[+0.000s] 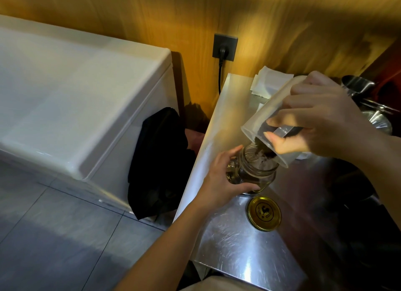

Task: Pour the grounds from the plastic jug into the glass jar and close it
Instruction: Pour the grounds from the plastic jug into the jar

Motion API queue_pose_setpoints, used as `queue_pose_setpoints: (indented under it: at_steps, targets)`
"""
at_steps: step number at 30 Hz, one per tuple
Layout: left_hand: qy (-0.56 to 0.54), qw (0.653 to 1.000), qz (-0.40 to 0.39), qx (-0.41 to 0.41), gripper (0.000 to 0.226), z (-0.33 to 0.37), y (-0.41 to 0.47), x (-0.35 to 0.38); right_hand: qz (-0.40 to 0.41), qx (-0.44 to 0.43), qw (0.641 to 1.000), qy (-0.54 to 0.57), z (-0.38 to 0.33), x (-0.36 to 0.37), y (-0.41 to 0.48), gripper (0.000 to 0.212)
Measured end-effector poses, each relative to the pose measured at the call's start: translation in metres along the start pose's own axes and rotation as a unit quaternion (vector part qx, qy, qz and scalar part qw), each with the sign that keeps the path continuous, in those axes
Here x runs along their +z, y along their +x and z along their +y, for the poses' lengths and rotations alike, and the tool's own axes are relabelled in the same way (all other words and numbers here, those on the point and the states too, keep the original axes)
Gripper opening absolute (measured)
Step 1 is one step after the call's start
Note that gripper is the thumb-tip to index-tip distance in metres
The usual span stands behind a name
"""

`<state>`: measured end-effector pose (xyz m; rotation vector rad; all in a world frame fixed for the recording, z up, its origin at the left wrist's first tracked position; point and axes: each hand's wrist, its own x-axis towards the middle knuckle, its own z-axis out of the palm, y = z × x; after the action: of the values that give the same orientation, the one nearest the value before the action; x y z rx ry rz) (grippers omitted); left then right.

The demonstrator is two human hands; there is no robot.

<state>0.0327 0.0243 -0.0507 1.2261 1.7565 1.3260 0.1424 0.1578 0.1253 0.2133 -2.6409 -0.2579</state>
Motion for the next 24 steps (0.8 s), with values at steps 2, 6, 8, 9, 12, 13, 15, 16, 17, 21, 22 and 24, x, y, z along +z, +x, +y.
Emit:
queue_pose_setpoints:
  at_steps: [2,6,8,9,12,13,15,16,17,21,22,24]
  targets:
    - [0.0,1.0,-0.001,-0.002,0.081,-0.0011,0.0002,-0.0001,-0.004,-0.003,1.0,0.003,0.0001,-0.0004,0.001,0.024]
    - [0.004,1.0,0.003,0.003,0.08,-0.0015,0.0009,-0.0003,-0.004,-0.014,1.0,0.008,-0.0019,0.0028,0.0008,0.018]
    - [0.001,1.0,0.001,0.002,0.08,-0.0007,0.0008,-0.0004,0.0,-0.011,1.0,0.01,-0.0001,0.0023,-0.0006,0.016]
    - [0.001,1.0,0.001,0.002,0.08,-0.0004,0.0008,-0.0006,0.003,-0.009,1.0,0.011,0.0009,0.002,-0.0013,0.017]
    - [0.004,1.0,0.003,0.005,0.081,-0.0003,0.0007,-0.0007,0.004,-0.015,1.0,0.014,0.0007,0.0012,-0.0015,0.013]
    - [0.003,1.0,0.002,0.005,0.081,-0.0007,0.0009,-0.0006,0.002,-0.019,1.0,0.013,0.0001,0.0012,-0.0009,0.012]
    - [-0.001,1.0,-0.001,0.003,0.081,-0.0019,0.001,-0.0002,0.0,-0.023,1.0,0.009,-0.0011,0.0016,-0.0005,0.01]
    - [-0.003,1.0,-0.003,0.003,0.081,-0.0023,0.0008,0.0,0.001,-0.025,1.0,0.006,-0.0016,0.0016,-0.0009,0.009]
    - [-0.004,1.0,-0.004,0.003,0.081,-0.0026,0.0008,-0.0001,0.001,-0.027,1.0,0.002,-0.0018,0.0015,-0.0014,0.008]
    - [-0.007,1.0,-0.001,0.002,0.081,-0.0016,0.0006,-0.0005,0.009,-0.02,1.0,-0.01,-0.0015,0.0008,-0.0032,0.011]
    - [-0.007,1.0,0.0,0.002,0.082,-0.0012,0.0003,-0.0005,0.009,-0.018,1.0,-0.01,-0.0011,0.0009,-0.0036,0.011]
    - [-0.008,1.0,0.001,0.001,0.082,-0.0004,-0.0004,-0.0007,0.004,-0.018,1.0,-0.003,-0.0016,0.0012,-0.0043,0.011]
